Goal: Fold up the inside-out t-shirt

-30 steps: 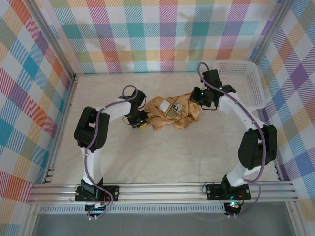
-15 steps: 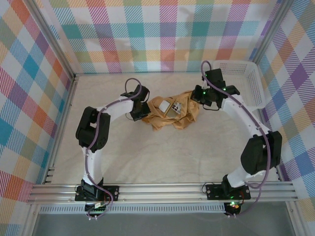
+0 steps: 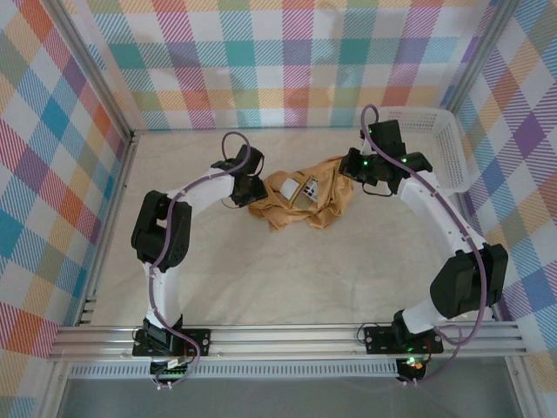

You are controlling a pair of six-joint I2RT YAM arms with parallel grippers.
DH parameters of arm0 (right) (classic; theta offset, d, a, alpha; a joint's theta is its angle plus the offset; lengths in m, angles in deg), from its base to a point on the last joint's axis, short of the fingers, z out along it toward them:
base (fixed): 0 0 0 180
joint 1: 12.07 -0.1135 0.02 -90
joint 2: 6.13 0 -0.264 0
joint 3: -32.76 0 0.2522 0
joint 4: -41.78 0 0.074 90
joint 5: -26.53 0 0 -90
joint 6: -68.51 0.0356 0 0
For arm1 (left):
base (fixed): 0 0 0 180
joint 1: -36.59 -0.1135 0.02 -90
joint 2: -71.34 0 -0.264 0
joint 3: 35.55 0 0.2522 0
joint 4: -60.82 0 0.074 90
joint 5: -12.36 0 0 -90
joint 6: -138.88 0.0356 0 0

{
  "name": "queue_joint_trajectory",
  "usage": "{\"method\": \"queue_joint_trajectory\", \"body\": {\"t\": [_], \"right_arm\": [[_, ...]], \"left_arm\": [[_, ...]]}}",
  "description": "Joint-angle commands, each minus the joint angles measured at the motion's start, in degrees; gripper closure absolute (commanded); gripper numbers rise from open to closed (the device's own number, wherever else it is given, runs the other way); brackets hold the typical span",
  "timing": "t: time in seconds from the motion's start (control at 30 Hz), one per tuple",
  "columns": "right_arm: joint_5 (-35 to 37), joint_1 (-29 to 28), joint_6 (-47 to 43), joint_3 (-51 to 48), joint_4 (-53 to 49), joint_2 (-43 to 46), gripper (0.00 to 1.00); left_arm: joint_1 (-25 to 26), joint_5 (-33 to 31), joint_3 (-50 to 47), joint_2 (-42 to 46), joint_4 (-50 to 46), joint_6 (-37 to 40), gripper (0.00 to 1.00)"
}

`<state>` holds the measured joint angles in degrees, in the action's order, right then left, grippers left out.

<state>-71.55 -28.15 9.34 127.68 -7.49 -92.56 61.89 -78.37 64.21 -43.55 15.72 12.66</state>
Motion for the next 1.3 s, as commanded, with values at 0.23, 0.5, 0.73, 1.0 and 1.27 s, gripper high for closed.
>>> {"method": "queue_joint_trajectory", "body": {"t": [0.23, 0.5, 0.73, 1.0, 1.27], "right_arm": [[-0.97, 0.61, -0.83, 2.61, -0.47, -0.23, 1.0], [-1.15, 1.39, -1.03, 2.34, -0.69, -0.27, 1.0], [-2.34, 1.71, -0.38, 2.29, -0.27, -0.23, 1.0], [-3.26, 1.66, 0.17, 1.37, 0.09, 0.9, 1.0], [-1.6, 2.37, -1.15, 5.63, -2.74, 1.01, 1.0]], "left_arm": [[-1.15, -0.43, -3.02, -0.22, -1.21, 1.6, 0.58], [-1.38, -0.97, -6.22, 1.3, 0.37, 1.52, 0.54], [-1.83, 1.52, -7.08, -0.06, 3.74, 0.25, 0.61], [-1.83, -0.14, -5.15, -2.24, 4.81, -1.0, 0.87], [-3.43, 1.95, 3.34, 3.49, -4.68, 3.29, 1.0]]}}
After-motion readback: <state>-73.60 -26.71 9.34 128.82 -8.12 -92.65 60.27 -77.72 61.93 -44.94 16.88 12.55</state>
